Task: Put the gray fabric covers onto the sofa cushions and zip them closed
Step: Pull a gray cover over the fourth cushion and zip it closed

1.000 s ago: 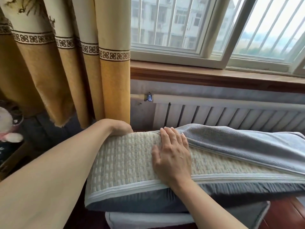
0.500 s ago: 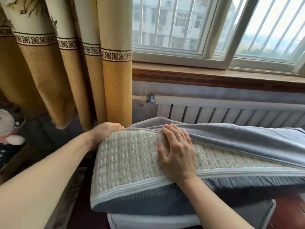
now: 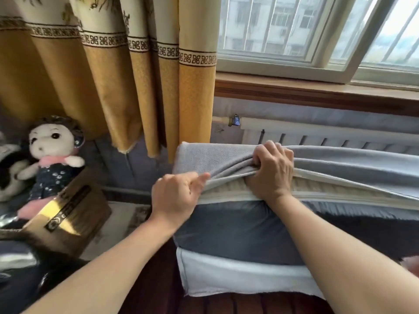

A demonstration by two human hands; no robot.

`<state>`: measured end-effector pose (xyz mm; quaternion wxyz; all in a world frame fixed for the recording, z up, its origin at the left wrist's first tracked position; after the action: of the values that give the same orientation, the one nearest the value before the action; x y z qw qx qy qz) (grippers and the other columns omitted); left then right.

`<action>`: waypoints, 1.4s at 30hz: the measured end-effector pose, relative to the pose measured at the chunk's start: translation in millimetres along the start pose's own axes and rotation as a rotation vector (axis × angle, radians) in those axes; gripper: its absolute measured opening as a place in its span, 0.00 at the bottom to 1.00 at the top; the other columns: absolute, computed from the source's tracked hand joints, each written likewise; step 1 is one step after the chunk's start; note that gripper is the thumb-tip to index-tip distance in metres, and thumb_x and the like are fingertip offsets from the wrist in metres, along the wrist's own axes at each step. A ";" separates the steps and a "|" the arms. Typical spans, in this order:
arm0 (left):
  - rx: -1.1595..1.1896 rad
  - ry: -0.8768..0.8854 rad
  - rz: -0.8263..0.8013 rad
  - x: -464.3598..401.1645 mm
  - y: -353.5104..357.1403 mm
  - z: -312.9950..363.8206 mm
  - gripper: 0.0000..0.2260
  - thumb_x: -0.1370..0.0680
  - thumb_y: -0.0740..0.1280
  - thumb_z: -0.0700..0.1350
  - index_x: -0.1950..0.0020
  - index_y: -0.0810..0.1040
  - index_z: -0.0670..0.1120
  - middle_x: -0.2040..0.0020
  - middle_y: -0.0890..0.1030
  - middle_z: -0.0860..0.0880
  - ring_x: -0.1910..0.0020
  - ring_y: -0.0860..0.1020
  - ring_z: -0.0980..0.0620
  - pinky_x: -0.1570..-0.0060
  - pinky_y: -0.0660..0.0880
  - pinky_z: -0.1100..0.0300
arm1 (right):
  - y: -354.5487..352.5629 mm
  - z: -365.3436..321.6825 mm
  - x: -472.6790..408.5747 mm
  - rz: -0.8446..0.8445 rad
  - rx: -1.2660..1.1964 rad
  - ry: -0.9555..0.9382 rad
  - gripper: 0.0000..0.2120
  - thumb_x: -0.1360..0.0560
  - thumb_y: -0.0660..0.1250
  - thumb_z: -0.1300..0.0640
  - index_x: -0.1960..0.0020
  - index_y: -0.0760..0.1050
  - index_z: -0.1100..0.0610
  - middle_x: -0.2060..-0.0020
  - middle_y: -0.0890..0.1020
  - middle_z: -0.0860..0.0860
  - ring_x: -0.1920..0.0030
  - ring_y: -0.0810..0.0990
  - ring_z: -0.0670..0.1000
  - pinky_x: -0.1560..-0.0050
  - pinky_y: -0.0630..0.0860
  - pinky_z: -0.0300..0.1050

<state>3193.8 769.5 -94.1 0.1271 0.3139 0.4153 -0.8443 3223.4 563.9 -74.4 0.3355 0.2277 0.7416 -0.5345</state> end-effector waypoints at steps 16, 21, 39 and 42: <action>-0.472 0.048 -0.187 31.1 -13.7 15.2 0.18 0.36 0.71 0.35 0.68 0.62 0.49 0.71 0.75 0.49 0.70 0.76 0.41 0.73 0.53 0.61 | -48.2 -25.8 68.1 -0.054 -0.009 -0.377 0.08 0.44 0.50 0.65 0.71 0.66 0.57 0.79 0.68 0.51 0.80 0.66 0.53 0.71 0.56 0.37; -0.554 0.084 -0.199 38.2 -20.4 15.5 0.30 0.48 0.80 0.39 0.67 0.58 0.50 0.76 0.71 0.52 0.80 0.73 0.44 0.72 0.44 0.67 | -49.5 -27.7 67.4 -0.058 0.076 -0.427 0.08 0.37 0.54 0.67 0.65 0.67 0.57 0.75 0.70 0.52 0.77 0.70 0.55 0.75 0.62 0.41; -0.425 0.155 -0.659 25.5 104.4 202.7 0.38 0.26 0.70 0.50 0.24 0.49 0.54 0.23 0.45 0.47 0.24 0.43 0.46 0.31 0.45 0.33 | -159.5 183.9 76.2 -0.130 0.438 -0.093 0.11 0.39 0.52 0.70 0.63 0.71 0.61 0.73 0.74 0.56 0.73 0.75 0.58 0.69 0.69 0.45; -0.495 0.150 -0.648 25.9 124.5 231.2 0.38 0.25 0.69 0.45 0.24 0.47 0.56 0.22 0.44 0.48 0.24 0.43 0.44 0.32 0.47 0.32 | -170.6 205.7 95.4 -0.182 0.399 -0.161 0.11 0.40 0.48 0.67 0.70 0.67 0.58 0.79 0.71 0.53 0.80 0.73 0.56 0.74 0.65 0.40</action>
<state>3134.9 512.5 -82.0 -0.1044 0.1875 0.6912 -0.6901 3092.8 312.0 -77.7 0.2920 0.1783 0.6095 -0.7152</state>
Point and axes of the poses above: each hand's wrist, its own x-axis away from the middle knuckle, its own y-axis out of the palm, z = x × y, the point moved 2 cm from there along -x, towards the middle knuckle
